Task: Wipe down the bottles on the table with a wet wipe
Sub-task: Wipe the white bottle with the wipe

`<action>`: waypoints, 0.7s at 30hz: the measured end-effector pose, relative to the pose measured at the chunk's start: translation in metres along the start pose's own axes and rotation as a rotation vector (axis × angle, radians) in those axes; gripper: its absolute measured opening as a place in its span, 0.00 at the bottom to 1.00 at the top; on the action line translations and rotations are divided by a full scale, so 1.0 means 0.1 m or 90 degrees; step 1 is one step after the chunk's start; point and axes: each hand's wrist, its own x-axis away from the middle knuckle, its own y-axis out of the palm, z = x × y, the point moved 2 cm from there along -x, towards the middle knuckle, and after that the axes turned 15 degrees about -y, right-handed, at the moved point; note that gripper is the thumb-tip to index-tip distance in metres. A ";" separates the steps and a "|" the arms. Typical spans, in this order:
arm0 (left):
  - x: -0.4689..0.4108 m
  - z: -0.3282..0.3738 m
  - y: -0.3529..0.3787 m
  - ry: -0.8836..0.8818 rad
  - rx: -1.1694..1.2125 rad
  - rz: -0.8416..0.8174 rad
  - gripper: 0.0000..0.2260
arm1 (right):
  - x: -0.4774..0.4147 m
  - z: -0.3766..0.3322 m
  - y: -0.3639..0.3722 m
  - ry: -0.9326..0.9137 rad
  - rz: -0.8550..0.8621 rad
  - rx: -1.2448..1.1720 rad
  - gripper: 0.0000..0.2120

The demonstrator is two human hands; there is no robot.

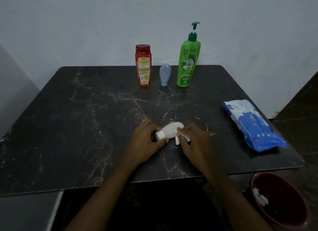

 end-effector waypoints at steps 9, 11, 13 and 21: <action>0.00 0.00 0.00 0.017 0.004 -0.004 0.13 | -0.04 0.04 -0.02 0.160 0.001 -0.028 0.05; 0.00 0.00 0.01 0.020 0.003 -0.004 0.13 | -0.05 0.05 -0.02 0.185 0.029 -0.023 0.03; 0.00 0.01 0.02 0.025 -0.005 -0.001 0.13 | -0.04 -0.02 0.01 0.060 0.036 -0.010 0.03; 0.00 0.00 0.03 0.053 -0.008 -0.001 0.12 | 0.01 -0.05 0.07 -0.083 0.020 -0.090 0.08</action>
